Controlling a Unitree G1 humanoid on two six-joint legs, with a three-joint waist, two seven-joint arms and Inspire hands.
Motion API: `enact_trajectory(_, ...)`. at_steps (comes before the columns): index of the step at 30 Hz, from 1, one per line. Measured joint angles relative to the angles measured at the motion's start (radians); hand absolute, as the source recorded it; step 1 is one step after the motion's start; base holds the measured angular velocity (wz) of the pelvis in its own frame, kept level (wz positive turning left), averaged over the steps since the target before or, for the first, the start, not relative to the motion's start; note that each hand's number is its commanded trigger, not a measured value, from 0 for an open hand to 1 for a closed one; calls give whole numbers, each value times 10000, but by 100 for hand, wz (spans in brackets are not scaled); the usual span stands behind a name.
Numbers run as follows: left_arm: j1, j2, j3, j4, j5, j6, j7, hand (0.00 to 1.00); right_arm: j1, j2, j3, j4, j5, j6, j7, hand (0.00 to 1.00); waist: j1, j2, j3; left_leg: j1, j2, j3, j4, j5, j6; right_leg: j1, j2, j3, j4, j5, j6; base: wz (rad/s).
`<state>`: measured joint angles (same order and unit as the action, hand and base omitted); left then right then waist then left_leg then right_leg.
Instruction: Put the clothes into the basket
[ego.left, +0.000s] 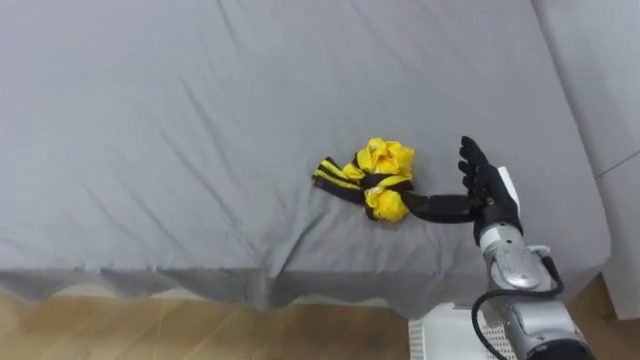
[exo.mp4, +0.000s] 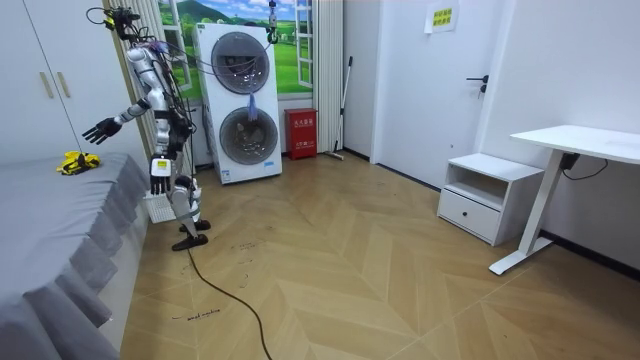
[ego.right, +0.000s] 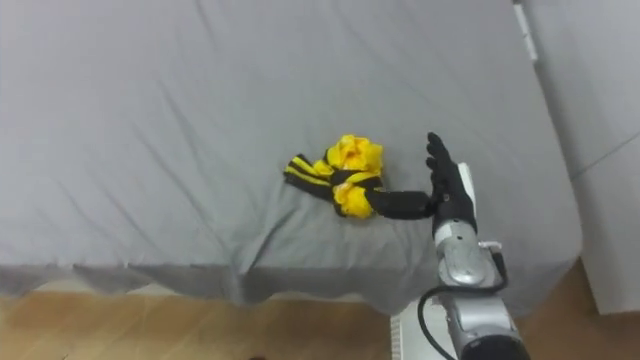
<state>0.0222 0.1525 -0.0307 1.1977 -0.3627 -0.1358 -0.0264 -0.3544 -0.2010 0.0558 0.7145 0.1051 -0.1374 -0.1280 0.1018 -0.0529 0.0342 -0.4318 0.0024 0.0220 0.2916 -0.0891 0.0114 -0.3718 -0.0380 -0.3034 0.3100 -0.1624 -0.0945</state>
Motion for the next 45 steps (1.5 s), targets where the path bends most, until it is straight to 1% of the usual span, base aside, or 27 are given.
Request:
enact_trajectory(2,-85,17,-154,1,-211,-14,-1,0,-243,-15,0,196,15,2,-3,0,151,-50,7,-143,-27,-1,-16,6,12,-151,-26,-2,11,-5,17,4)
enact_trajectory(4,-130,53,-211,-11,-272,-14,-33,0,-609,-42,13,631,123,2,2,0,217,-85,22,-309,-44,-48,-23,18,30,-277,-30,-49,39,18,38,8)
enact_trajectory(6,-224,83,-322,-5,-298,3,-49,0,-992,-225,17,1404,610,58,-6,0,331,-110,39,-386,-87,-93,-71,29,48,-315,-48,-101,0,9,60,18)
enact_trajectory(7,-241,102,-359,-6,-349,5,-54,0,-1001,-276,16,1474,747,83,-16,0,348,-113,40,-411,-95,-93,-72,33,55,-313,-61,-141,-1,-5,82,24)
enact_trajectory(8,-260,140,-486,-6,-390,12,-71,0,-1003,-350,15,1577,907,83,-33,0,372,-139,56,-453,-111,-93,-73,37,60,-311,-89,-224,-6,-29,108,21)
enact_trajectory(10,-302,159,-495,-5,-387,38,-76,0,-1029,-443,9,1776,949,83,-59,0,397,-181,81,-479,-140,-97,-87,39,64,-298,-117,-283,-27,-75,144,16)
enact_trajectory(11,-312,158,-493,-5,-381,50,-76,0,-1125,-500,9,2051,959,88,-81,0,409,-182,83,-482,-159,-89,-103,39,65,-284,-146,-316,-30,-99,174,8)
enact_trajectory(13,-312,166,-496,-5,-383,59,-75,0,-1437,-607,7,2501,997,229,-127,0,418,-182,96,-470,-169,-20,-207,40,67,-299,-161,-314,-68,-109,191,2)
enact_trajectory(16,-312,184,-511,-7,-385,59,-74,0,-1678,-678,8,2744,1122,289,-181,0,432,-174,124,-477,-161,28,-234,41,68,-297,-150,-313,-126,-109,191,0)
enact_trajectory(18,-332,201,-529,-10,-384,59,-73,0,-1944,-751,13,2942,1191,295,-243,0,439,-157,168,-479,-155,30,-264,41,68,-299,-137,-316,-157,-109,191,0)
enact_trajectory(22,-330,218,-538,-10,-391,74,-72,0,-2140,-968,10,2972,1225,307,-295,0,455,-149,177,-485,-162,25,-450,63,102,-358,-126,-329,-217,-113,190,0)
enact_trajectory(24,-331,229,-541,-12,-394,116,-62,0,-2465,-1156,10,3394,1229,312,-431,0,477,-155,182,-501,-188,18,-577,111,143,-443,-149,-322,-212,-116,195,0)
enact_trajectory(27,-331,229,-638,-27,-415,130,-47,0,-2637,-1404,2,3984,1290,361,-671,0,623,-154,183,-519,-213,15,-577,113,147,-461,-185,-357,-199,-136,229,0)
enact_trajectory(28,-331,230,-662,-31,-415,131,-47,0,-2663,-1450,1,4110,1288,379,-673,2,653,-154,184,-520,-217,15,-577,114,148,-461,-193,-374,-196,-140,236,4)
enact_trajectory(29,-331,233,-693,-33,-415,133,-47,0,-2681,-1522,-11,4270,1274,437,-673,55,683,-148,188,-535,-227,14,-579,117,152,-461,-203,-422,-196,-147,249,8)
enact_trajectory(30,-331,240,-692,-32,-417,136,-47,0,-2708,-1562,-13,4402,1242,439,-672,88,690,-144,217,-548,-232,-2,-581,117,152,-462,-208,-474,-196,-152,257,9)
enact_trajectory(31,-331,244,-692,-32,-418,142,-47,0,-2728,-1573,-22,4471,1241,442,-672,100,692,-145,222,-556,-234,-13,-581,117,152,-464,-209,-494,-196,-155,260,9)
enact_trajectory(35,-332,276,-722,-49,-483,270,-47,0,-2915,-1654,16,4499,1126,653,-666,100,732,-146,226,-601,-236,-6,-582,118,154,-497,-217,-534,-195,-156,262,2)
enact_trajectory(37,-332,295,-740,-37,-483,345,-48,0,-2954,-1692,24,4494,857,662,-656,100,757,-140,230,-602,-236,-1,-582,121,160,-493,-219,-541,-196,-155,260,0)
enact_trajectory(39,-332,397,-976,3,-599,481,-49,0,-2955,-1695,216,4431,750,681,-633,100,789,-111,249,-599,-234,5,-582,125,166,-493,-220,-534,-194,-152,255,0)
enact_trajectory(40,-329,412,-1108,35,-624,541,-49,0,-2954,-1696,314,4345,657,720,-575,100,802,-74,273,-593,-234,16,-585,126,168,-493,-221,-515,-192,-150,253,-3)
enact_trajectory(42,-321,447,-1335,85,-758,673,-48,0,-2926,-1695,567,4118,633,744,-378,100,808,-39,296,-582,-229,51,-632,138,184,-511,-220,-483,-194,-147,250,-5)
enact_trajectory(45,-322,518,-1515,98,-796,749,-48,0,-2884,-1687,976,3684,573,747,-207,100,811,-38,296,-600,-230,76,-779,199,177,-615,-224,-459,-198,-147,248,0)
